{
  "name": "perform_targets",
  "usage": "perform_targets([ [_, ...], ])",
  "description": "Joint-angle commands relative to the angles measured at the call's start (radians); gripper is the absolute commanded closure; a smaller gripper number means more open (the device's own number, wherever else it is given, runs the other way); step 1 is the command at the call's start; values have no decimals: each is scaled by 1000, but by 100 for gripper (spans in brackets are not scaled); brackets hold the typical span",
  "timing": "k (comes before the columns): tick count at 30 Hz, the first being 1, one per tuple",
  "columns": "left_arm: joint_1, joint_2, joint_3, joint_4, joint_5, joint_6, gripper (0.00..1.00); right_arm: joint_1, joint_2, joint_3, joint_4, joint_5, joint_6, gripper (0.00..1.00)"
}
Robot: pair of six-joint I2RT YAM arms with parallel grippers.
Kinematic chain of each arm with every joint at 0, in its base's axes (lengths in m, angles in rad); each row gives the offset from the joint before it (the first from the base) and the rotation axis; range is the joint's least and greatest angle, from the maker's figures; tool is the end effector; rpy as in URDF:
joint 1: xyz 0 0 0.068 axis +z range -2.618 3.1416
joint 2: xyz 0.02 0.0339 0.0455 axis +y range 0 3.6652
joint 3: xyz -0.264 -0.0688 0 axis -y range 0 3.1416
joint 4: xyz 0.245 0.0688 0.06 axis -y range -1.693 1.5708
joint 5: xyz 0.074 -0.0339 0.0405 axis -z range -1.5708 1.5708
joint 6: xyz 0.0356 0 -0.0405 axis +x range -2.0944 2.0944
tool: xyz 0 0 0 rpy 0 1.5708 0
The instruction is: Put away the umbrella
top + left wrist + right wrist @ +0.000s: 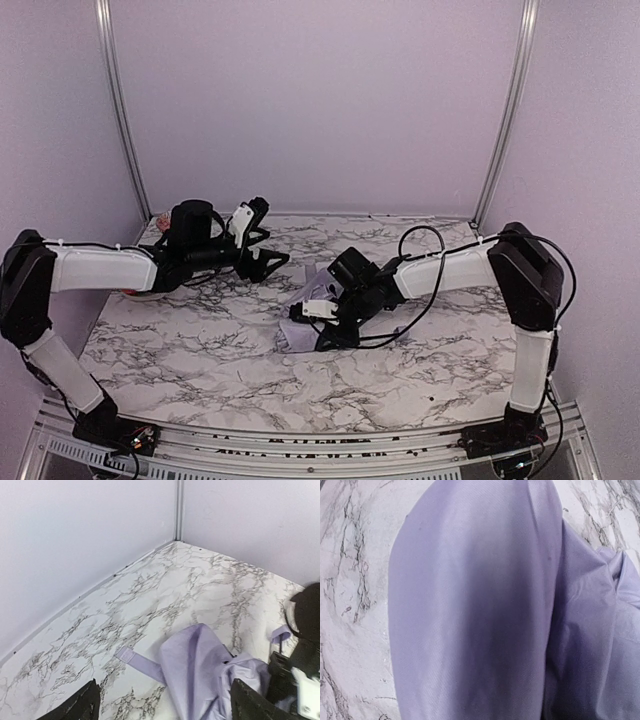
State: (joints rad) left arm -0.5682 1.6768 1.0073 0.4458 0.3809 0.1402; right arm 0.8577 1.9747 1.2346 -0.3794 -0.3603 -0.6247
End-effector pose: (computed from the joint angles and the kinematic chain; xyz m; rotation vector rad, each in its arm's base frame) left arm 0.3146 -0.2165 0.2473 0.8858 1.5954 -0.6455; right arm 0.2469 0.3046 0.1388 -1.8941 1.9033 0.5569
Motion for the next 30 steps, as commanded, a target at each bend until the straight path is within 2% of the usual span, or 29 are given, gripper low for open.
perform_targets([
  [1,-132,-222,-226,76,-25,179,13,-78,166,-5,-312,-180,121,71],
  [4,-267,-358,-383,76,-114,375,18,-115,217,32,-370,-282,129,73],
  [6,-351,-393,-451,69,-193,499,18,-126,240,49,-395,-327,123,73],
  [7,-422,-379,-463,30,-289,571,16,-133,264,79,-421,-358,119,73],
  [12,-482,-203,-378,-28,-435,745,7,-134,279,98,-432,-393,118,73],
  [19,-484,9,-219,-36,-501,801,1,-132,260,90,-455,-390,86,72],
  [23,-472,98,-147,-116,-461,784,1,-132,253,93,-455,-394,80,70],
  [26,-464,148,-100,-232,-463,755,8,-134,226,91,-433,-394,82,68],
  [30,-450,171,-32,-436,-346,698,21,-142,175,103,-398,-383,94,62],
])
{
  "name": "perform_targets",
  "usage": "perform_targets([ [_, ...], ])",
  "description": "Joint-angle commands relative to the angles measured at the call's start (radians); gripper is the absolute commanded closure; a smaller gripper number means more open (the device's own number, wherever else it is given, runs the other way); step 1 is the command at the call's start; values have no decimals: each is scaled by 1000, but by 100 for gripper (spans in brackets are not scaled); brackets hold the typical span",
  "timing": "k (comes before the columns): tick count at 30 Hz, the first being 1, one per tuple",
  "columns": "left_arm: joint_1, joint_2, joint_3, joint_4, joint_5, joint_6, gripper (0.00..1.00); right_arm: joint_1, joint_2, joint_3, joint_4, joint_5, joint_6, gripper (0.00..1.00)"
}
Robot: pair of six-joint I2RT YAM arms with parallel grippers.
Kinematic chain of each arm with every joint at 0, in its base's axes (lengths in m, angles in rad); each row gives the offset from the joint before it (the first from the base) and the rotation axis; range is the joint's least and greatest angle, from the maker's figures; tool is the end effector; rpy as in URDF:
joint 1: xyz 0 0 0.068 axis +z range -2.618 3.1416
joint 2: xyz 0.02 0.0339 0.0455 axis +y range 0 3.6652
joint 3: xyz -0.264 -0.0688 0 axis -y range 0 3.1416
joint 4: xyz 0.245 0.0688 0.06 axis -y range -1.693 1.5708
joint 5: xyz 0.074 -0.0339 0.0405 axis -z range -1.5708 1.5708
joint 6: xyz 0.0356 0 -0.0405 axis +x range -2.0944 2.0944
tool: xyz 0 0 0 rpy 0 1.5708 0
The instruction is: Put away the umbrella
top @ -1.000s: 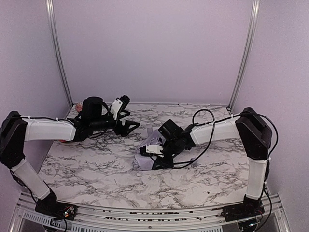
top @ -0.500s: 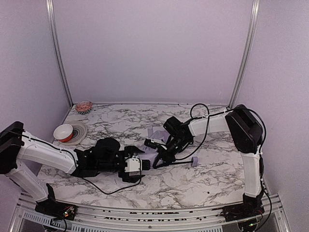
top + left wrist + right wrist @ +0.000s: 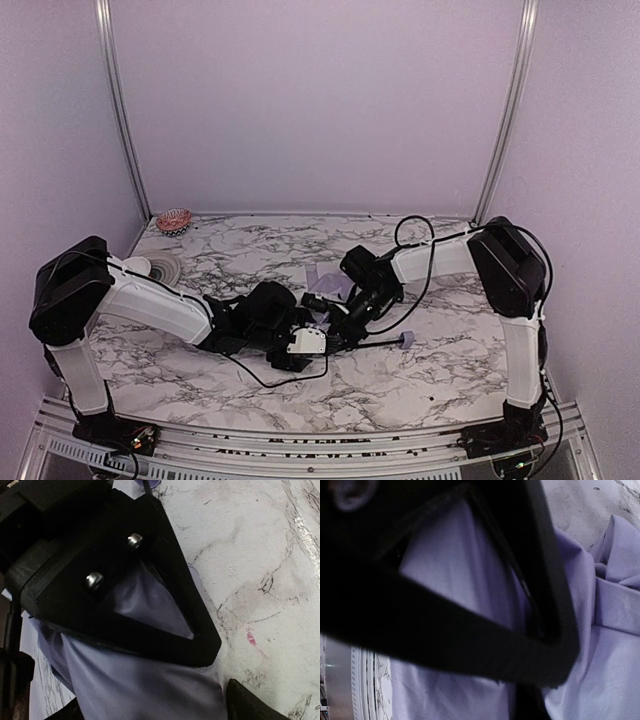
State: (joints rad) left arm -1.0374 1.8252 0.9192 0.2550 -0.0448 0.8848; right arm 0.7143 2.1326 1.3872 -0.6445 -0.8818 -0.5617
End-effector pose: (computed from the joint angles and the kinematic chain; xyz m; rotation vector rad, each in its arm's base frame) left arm 0.1905 -0.3195 0.1468 1.8068 1.2921 -0.0342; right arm 0.2833 0.2820 0.1198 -1.7289 2.1346 1.3103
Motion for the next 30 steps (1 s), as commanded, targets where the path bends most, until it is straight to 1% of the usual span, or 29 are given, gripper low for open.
perform_targets([
  [1,22,30,66,-278,97,-55,25,-3,2,-46,-121,145,38,60],
  [2,25,40,75,-302,110,-62,31,-7,-15,-44,-110,147,44,59],
  [5,44,62,97,-346,140,-95,47,-22,-82,-51,-60,150,69,42],
  [6,49,70,104,-358,153,-101,51,-29,-102,-56,-43,152,79,31],
  [7,53,77,111,-368,162,-108,53,-37,-122,-63,-26,157,92,9],
  [8,56,82,118,-378,173,-117,55,-47,-141,-68,-10,165,105,1],
  [11,67,91,135,-402,216,-139,60,-81,-220,-103,44,192,145,0],
  [13,75,91,142,-411,252,-179,61,-100,-295,-139,99,241,185,0],
  [16,82,93,158,-431,317,-205,63,-104,-436,-202,229,411,221,0],
  [18,91,101,175,-447,383,-227,64,-103,-548,-276,357,505,222,0],
  [20,104,124,196,-462,434,-259,65,-104,-704,-384,538,548,201,0],
  [21,112,134,208,-473,444,-273,66,-103,-750,-444,651,545,191,0],
  [22,120,143,219,-486,464,-287,66,-103,-841,-521,781,551,214,0],
  [25,149,177,247,-511,519,-310,65,-104,-996,-812,1290,706,393,0],
  [26,158,191,263,-527,532,-312,65,-104,-1019,-880,1448,733,418,0],
  [27,165,207,282,-550,552,-313,65,-104,-1025,-924,1543,733,419,0],
  [28,174,224,301,-580,578,-315,65,-104,-1029,-926,1548,714,405,0],
  [29,183,245,321,-602,601,-318,65,-104,-1025,-907,1499,678,385,0],
  [30,191,266,344,-627,620,-326,65,-102,-1014,-877,1415,631,353,0],
])
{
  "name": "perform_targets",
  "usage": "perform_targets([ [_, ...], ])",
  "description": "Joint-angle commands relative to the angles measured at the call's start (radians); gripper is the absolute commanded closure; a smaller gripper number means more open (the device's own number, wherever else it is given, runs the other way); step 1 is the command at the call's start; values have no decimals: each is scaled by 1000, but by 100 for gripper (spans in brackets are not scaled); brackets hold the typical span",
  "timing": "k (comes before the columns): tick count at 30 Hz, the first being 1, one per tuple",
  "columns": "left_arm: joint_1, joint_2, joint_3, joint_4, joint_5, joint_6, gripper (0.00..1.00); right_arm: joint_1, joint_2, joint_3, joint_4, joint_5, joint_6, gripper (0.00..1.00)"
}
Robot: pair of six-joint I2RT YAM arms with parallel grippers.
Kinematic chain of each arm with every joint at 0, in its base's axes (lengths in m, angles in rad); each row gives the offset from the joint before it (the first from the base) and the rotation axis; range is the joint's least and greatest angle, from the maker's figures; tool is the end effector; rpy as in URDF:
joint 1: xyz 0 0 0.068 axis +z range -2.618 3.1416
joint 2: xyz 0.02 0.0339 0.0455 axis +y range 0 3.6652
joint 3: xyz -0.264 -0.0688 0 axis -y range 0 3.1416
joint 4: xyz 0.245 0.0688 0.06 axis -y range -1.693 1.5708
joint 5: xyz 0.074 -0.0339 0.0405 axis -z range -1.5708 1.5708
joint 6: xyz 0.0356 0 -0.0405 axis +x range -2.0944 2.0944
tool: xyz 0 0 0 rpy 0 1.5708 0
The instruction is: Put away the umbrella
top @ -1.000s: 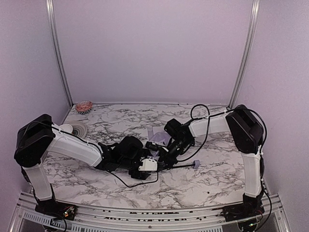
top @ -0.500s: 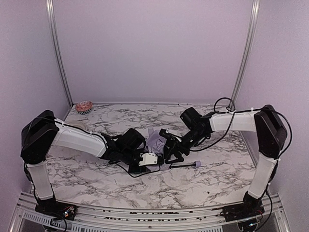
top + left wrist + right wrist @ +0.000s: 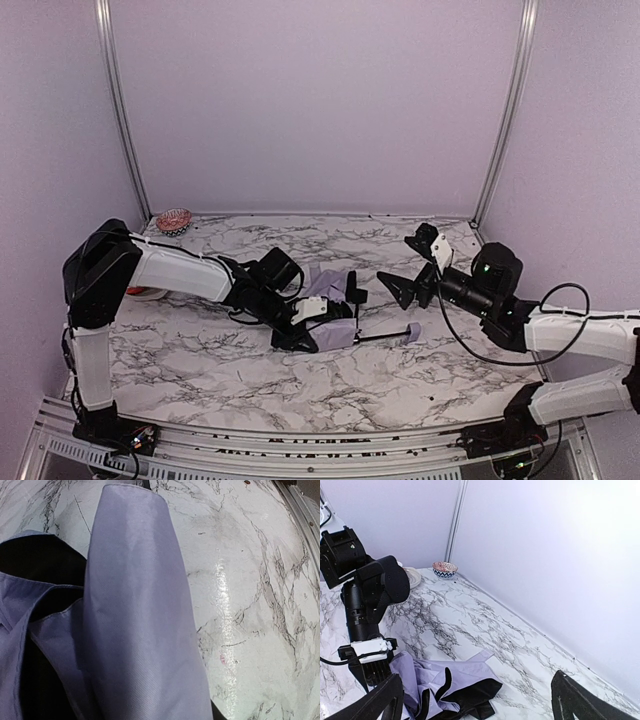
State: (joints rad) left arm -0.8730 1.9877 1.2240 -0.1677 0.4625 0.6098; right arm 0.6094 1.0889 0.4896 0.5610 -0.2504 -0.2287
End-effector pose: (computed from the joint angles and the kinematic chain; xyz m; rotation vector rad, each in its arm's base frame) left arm 0.2503 -0.3232 0.1438 1.8205 1.7014 -0.6878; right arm 0.1936 0.1459 0.2546 -0.8377 1.3987 0.4947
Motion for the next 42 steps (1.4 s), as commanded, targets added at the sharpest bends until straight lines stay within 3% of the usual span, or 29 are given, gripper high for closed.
perform_targets([
  [1,35,128,79,-237,129,-60,65,7,43,50,127,-39,0,0],
  [4,56,209,172,-357,179,-64,66,64,70,84,-75,-51,-75,2],
  [11,71,307,284,-498,207,-49,66,344,112,-4,-194,210,-367,7],
  [16,76,337,321,-550,234,-40,66,370,220,15,-235,327,-469,14],
  [22,80,383,379,-623,245,-24,66,404,413,84,-157,471,-666,12],
  [32,86,403,393,-667,268,18,66,416,638,189,-134,602,-793,14],
  [37,88,423,422,-699,275,40,66,417,690,212,-171,607,-808,28],
  [40,88,429,433,-713,273,48,66,417,721,243,-208,624,-786,51],
  [42,88,422,434,-716,271,58,60,418,721,262,-259,611,-762,60],
])
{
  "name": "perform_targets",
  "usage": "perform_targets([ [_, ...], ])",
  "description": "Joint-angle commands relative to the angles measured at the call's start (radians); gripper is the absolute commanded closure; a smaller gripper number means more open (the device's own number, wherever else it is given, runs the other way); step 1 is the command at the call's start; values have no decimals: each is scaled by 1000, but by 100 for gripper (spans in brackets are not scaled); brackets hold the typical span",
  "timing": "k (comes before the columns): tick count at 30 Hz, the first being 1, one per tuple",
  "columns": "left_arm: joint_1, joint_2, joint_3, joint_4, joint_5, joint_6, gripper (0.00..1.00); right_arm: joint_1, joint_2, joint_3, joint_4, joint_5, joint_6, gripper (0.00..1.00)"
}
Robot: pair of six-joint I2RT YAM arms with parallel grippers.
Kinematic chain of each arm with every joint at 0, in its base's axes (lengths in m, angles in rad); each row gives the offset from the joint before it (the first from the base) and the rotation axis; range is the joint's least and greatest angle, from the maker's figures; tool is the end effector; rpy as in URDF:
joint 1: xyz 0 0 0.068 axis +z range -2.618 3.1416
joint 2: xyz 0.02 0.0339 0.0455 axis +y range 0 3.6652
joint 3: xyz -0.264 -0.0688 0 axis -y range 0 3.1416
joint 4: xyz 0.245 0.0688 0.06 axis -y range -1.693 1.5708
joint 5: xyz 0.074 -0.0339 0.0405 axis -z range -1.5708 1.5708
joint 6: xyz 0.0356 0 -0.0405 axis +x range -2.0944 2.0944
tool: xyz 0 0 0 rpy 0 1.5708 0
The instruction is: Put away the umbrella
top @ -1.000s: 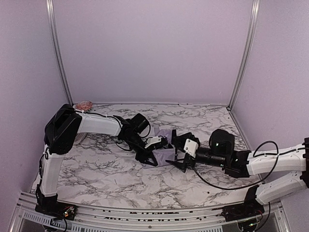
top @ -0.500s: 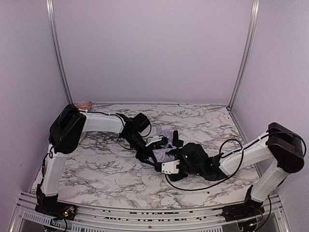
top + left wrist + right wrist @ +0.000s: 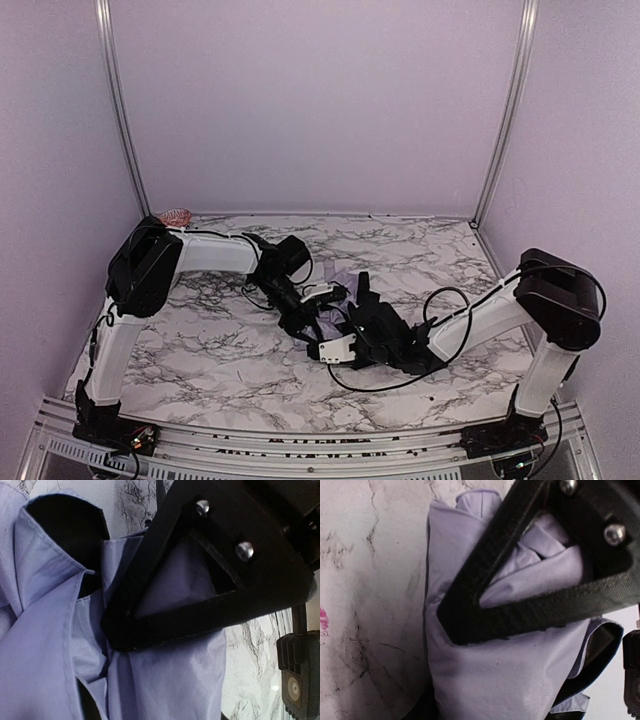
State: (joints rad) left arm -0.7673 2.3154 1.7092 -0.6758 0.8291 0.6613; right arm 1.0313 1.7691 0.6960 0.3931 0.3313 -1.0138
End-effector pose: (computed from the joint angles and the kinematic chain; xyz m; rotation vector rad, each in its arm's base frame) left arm 0.3146 -0.3399 0.1234 1.8721 1.8993 -1.1900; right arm 0.1771 0.2732 0.1180 -1.8061 1.3110 -0.3626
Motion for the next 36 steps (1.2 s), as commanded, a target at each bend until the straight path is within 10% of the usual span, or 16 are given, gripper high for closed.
perform_targets([
  [1,-16,84,-49,-208,-94,16,53,-4,36,64,-128,16,36,63],
  [4,8,2,-43,-134,-44,-4,27,-5,18,86,-226,-31,103,70],
  [11,79,-252,-186,260,-78,-133,3,-5,25,121,-393,-141,217,77],
  [24,163,-752,-804,968,-197,-149,4,-172,192,376,-838,-602,444,83],
  [36,-127,-713,-841,840,-714,257,8,-297,427,602,-1103,-911,489,80],
])
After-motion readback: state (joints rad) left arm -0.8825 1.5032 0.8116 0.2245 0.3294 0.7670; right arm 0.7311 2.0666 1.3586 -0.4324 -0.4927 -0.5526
